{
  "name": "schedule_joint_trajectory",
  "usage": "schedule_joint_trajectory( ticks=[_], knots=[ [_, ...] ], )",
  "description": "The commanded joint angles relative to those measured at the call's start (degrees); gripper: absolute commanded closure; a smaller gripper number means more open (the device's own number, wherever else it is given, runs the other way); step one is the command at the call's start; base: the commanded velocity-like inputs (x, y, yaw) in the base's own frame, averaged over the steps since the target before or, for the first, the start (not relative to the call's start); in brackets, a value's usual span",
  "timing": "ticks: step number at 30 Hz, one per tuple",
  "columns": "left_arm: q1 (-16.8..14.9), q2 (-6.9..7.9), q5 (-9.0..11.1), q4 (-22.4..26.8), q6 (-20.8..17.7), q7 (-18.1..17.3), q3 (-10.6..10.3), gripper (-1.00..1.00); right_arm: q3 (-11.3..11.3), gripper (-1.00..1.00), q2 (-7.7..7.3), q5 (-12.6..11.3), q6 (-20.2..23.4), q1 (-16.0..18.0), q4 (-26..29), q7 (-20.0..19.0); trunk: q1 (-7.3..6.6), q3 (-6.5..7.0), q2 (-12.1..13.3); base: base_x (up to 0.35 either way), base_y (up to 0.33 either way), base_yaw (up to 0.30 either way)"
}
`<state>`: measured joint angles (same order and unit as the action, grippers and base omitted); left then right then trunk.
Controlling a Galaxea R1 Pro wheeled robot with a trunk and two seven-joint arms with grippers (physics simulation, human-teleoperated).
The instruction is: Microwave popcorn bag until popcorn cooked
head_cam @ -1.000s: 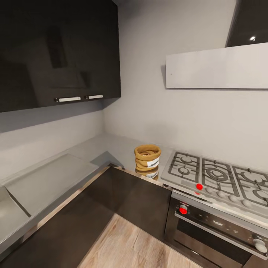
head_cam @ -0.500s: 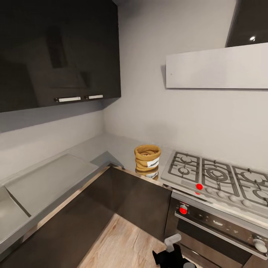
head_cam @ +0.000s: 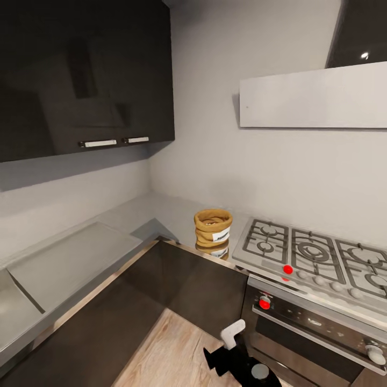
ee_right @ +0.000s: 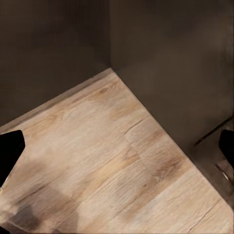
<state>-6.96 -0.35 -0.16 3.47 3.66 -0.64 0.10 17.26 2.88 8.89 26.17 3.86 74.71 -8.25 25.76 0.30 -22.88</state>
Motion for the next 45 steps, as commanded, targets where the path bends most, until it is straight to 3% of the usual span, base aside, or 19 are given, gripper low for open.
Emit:
schedule_joint_trajectory(
  ticks=[1, 7, 10, 12, 15, 18, 19, 22, 25, 26, 28, 31, 33, 34, 36, 39, 41, 42, 45],
  knots=[
    [0.0, 0.00, 0.0, -0.1, 0.2, -0.1, 0.0, -1.00, 0.1, -1.00, -0.06, 0.5, 3.2, 0.0, 4.4, -0.6, 0.02, -0.03, 0.0, 0.000, 0.000, 0.000],
    [0.1, -0.07, -0.1, -0.1, 0.6, -0.1, -0.2, -1.00, -0.1, -1.00, 0.16, 0.3, 13.7, 1.3, 15.0, -2.2, 0.02, -0.03, 0.0, 0.000, 0.000, 0.000],
    [0.2, -0.14, -0.1, -0.1, 0.6, -0.1, -0.1, -1.00, -0.2, -1.00, 0.43, 0.3, 18.0, 6.0, 16.0, -2.5, 0.02, -0.03, 0.0, 0.000, 0.000, 0.000],
    [0.2, -0.16, -0.1, -0.1, 0.7, -0.1, -0.1, -1.00, -0.2, -1.00, 0.69, 0.0, 23.4, 13.0, 16.3, -2.7, 0.02, -0.03, 0.0, 0.000, 0.000, 0.000],
    [0.2, -0.17, 0.0, -0.1, 0.7, -0.1, -0.1, -1.00, -0.6, -1.00, 3.03, -0.6, 33.4, 27.0, 15.8, -2.8, 0.02, -0.03, 0.0, 0.000, 0.000, 0.000],
    [0.2, -0.17, -0.1, -0.1, 0.8, -0.1, -0.2, -1.00, -0.9, -1.00, 5.54, -0.6, 33.8, 38.4, 13.4, -2.7, 0.02, -0.03, 0.0, 0.000, 0.000, 0.000],
    [0.3, -0.17, -0.2, -0.1, 0.8, -0.1, -0.2, -1.00, -1.0, -1.00, 6.73, -0.6, 33.8, 43.0, 9.2, -2.5, 0.02, -0.03, 0.0, 0.000, 0.000, 0.000],
    [0.3, -0.17, -0.2, -0.1, 0.8, -0.1, -0.2, -1.00, -1.3, -1.00, 7.11, -0.8, 33.8, 52.5, -4.2, -2.2, 0.02, -0.03, 0.0, 0.000, 0.000, 0.000],
    [0.2, -0.24, -0.1, -0.1, 0.8, -0.1, -0.2, -1.00, -7.0, -1.00, 7.11, -1.5, 33.8, 64.4, -21.3, -2.0, 0.02, -0.03, 0.0, 0.000, 0.000, 0.000],
    [0.2, -0.28, -0.1, -0.1, 0.8, -0.1, -0.2, -1.00, -12.2, -1.00, 7.11, -1.8, 33.8, 68.7, -27.3, -2.0, 0.02, -0.03, 0.0, 0.000, 0.000, 0.000],
    [0.2, -0.32, -0.1, -0.1, 0.8, -0.1, -0.2, -1.00, -19.9, -1.00, 7.11, -2.0, 33.8, 72.3, -32.6, -1.6, 0.02, -0.03, 0.0, 0.000, 0.000, 0.000],
    [0.2, -0.78, 0.0, 0.0, 0.8, -0.1, -0.1, -1.00, -33.0, -1.00, 7.11, -2.1, 33.8, 73.6, -36.3, 3.9, 0.02, -0.03, 0.0, 0.000, 0.000, 0.000],
    [0.2, -1.03, 0.0, 0.0, 0.8, -0.1, -0.1, -1.00, -37.9, -1.00, 7.11, -2.4, 33.8, 72.1, -36.9, 7.9, 0.02, -0.03, 0.0, 0.000, 0.000, 0.000],
    [0.2, -1.13, 0.0, 0.0, 0.8, -0.1, -0.1, -1.00, -41.3, -1.00, 7.11, -3.7, 33.8, 71.0, -37.1, 11.2, 0.02, -0.03, 0.0, 0.000, 0.000, 0.000],
    [0.2, -1.19, 0.0, 0.0, 0.8, -0.1, -0.1, -1.00, -44.9, -1.00, 7.11, -6.1, 33.2, 70.4, -37.7, 18.2, 0.02, -0.03, 0.0, 0.000, 0.000, 0.000],
    [0.2, -1.49, 0.0, 0.0, 0.8, -0.1, -0.1, -1.00, -51.0, -1.00, 7.11, -16.3, 29.7, 70.2, -38.2, 36.2, 0.02, -0.03, 0.0, 0.000, 0.000, 0.000],
    [0.1, -1.84, 0.0, 0.0, 0.8, -0.1, -0.1, -1.00, -54.5, -1.00, 7.11, -27.2, 20.8, 69.9, -39.0, 52.6, 0.02, -0.03, 0.0, 0.000, 0.000, 0.000],
    [0.1, -1.94, 0.0, 0.0, 0.8, -0.1, -0.1, -1.00, -55.0, -1.00, 7.11, -31.0, 16.2, 69.9, -39.9, 58.4, 0.02, -0.03, 0.0, 0.000, 0.000, 0.000],
    [0.1, -2.14, 0.0, 0.0, 0.8, -0.1, -0.1, -1.00, -55.1, -1.00, 7.11, -37.3, 3.9, 70.2, -46.3, 66.3, 0.02, -0.03, 0.0, 0.000, 0.000, 0.000]
  ],
)
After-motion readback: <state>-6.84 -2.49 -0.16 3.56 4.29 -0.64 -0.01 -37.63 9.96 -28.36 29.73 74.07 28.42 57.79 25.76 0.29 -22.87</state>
